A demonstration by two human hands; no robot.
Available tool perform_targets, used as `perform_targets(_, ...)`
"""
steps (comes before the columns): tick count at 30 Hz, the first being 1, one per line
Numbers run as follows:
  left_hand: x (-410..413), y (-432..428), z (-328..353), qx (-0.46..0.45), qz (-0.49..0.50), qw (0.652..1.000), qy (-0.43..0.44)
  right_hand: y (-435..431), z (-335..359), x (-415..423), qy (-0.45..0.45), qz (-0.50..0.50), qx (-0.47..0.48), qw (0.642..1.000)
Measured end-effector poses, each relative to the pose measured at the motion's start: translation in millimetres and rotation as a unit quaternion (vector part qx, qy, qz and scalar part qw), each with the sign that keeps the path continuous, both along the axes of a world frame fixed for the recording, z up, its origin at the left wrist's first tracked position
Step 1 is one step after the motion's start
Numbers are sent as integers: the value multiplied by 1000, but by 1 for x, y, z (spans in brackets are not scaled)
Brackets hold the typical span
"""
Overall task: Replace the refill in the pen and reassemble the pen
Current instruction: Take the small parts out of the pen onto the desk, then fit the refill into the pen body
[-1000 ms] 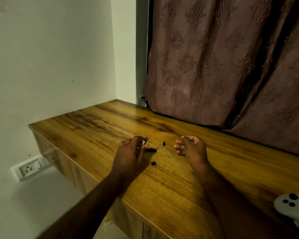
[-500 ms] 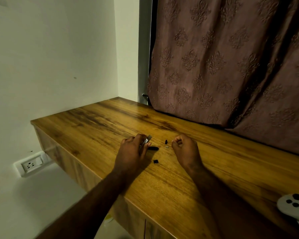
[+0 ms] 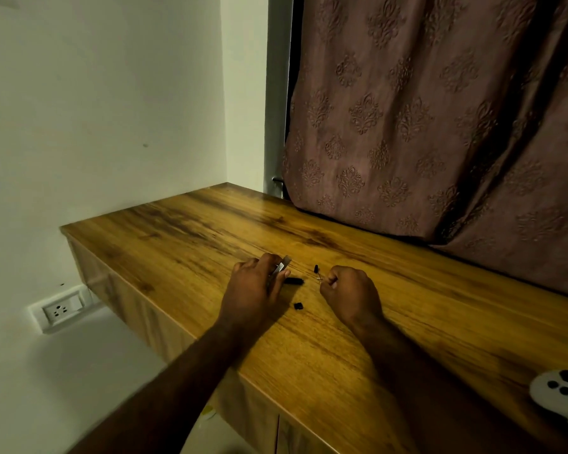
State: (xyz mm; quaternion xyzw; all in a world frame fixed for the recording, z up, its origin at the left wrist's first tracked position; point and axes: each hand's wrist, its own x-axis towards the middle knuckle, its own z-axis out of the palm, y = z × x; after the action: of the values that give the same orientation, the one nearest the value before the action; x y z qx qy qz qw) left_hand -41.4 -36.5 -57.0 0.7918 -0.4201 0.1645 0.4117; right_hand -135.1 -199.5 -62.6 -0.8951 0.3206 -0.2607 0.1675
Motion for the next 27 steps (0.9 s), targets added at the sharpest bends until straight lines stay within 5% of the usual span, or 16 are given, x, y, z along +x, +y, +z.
perform_targets(21,4,-1,-4,15,10,1000,9,-10,-5,3,-37,16,46,998)
perform_targets(27,-1,0,1,-2,4,1000,1,-14,-3,0,-142,-3,113,983)
